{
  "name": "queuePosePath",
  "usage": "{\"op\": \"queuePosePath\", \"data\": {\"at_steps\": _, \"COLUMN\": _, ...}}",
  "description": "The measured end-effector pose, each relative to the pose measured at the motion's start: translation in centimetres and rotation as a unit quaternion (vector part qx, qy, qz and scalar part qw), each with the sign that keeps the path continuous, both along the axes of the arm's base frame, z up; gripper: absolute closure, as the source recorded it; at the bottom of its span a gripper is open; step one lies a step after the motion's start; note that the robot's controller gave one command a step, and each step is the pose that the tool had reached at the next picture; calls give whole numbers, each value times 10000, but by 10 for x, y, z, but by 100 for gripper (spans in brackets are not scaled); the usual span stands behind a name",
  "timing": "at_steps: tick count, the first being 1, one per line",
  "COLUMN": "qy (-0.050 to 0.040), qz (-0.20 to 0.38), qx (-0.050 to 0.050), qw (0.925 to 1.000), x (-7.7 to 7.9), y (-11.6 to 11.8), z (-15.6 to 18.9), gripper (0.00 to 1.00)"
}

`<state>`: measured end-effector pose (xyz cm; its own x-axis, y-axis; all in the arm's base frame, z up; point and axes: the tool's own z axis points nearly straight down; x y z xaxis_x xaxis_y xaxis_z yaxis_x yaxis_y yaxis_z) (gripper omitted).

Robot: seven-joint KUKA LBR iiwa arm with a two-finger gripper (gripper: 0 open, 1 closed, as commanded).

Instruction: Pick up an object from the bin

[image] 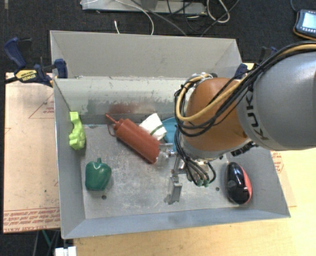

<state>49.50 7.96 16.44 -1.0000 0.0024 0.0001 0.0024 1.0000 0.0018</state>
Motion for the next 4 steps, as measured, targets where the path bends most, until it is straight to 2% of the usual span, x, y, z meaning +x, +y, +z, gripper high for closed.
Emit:
{"op": "queuePosePath", "data": {"at_steps": 1, "qy": 0, "qz": 0, "qx": 0, "qw": 10000, "x": 0, "y": 0, "z": 0, "gripper": 0}}
{"op": "queuePosePath", "data": {"at_steps": 2, "qy": 3, "qz": 1305, "qx": 3, "qw": 9914, "x": -7, "y": 7, "z": -36, "gripper": 0}}
{"op": "queuePosePath", "data": {"at_steps": 3, "qy": -18, "qz": -29, "qx": 6, "qw": 10000, "x": 65, "y": 25, "z": 0, "gripper": 0}}
{"op": "queuePosePath", "data": {"at_steps": 4, "qy": 61, "qz": 893, "qx": -3, "qw": 9960, "x": 16, "y": -7, "z": 39, "gripper": 0}}
